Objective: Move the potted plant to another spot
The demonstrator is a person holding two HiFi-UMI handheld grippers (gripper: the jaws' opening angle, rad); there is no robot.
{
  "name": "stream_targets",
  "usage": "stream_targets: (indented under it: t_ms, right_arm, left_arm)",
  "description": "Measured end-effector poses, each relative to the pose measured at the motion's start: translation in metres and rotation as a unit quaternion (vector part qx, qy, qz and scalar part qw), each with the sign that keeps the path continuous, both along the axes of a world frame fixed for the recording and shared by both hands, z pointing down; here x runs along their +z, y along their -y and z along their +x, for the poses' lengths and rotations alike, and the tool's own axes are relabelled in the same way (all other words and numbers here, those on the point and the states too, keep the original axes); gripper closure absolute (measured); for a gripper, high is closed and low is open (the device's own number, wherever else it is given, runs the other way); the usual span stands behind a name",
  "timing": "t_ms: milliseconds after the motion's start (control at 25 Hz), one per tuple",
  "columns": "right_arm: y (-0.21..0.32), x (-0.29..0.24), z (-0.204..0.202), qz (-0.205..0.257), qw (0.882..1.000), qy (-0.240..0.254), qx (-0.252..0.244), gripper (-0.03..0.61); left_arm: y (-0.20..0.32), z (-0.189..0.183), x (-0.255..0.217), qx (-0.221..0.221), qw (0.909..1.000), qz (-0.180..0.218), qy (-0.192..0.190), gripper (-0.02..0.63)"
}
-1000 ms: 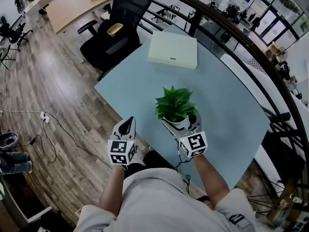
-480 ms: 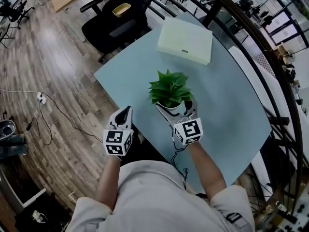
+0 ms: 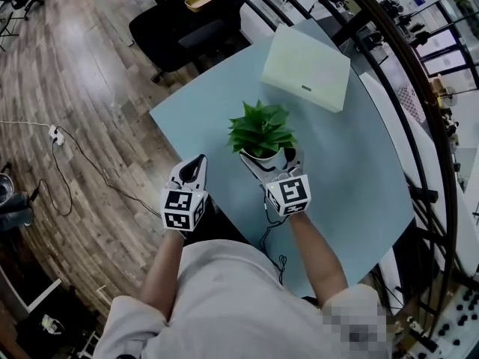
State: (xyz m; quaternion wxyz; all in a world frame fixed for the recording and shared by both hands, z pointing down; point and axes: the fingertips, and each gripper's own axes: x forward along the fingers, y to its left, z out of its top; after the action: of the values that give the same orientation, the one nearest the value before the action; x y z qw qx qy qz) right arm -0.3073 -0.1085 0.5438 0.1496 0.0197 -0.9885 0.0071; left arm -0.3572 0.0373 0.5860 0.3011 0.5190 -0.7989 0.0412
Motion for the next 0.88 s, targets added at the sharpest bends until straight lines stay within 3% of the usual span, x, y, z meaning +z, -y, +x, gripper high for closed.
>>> stream_targets:
  t_ms: [480,880]
  right_arm:
    - [0.018,0.036,-0.083,-0.007,0.999,-0.035,0.011,0.069]
    - [0.027,0.064,-0.131,-0.002,0.999,-0.053,0.009,0.068]
  left_arm:
    - [0.03,-0.051,0.04,0.048,0.9983,-0.014,-0.031,0.601]
    - [0.031,-0.089,0.062,0.055,0.9971,-0.03,-0.043,0.601]
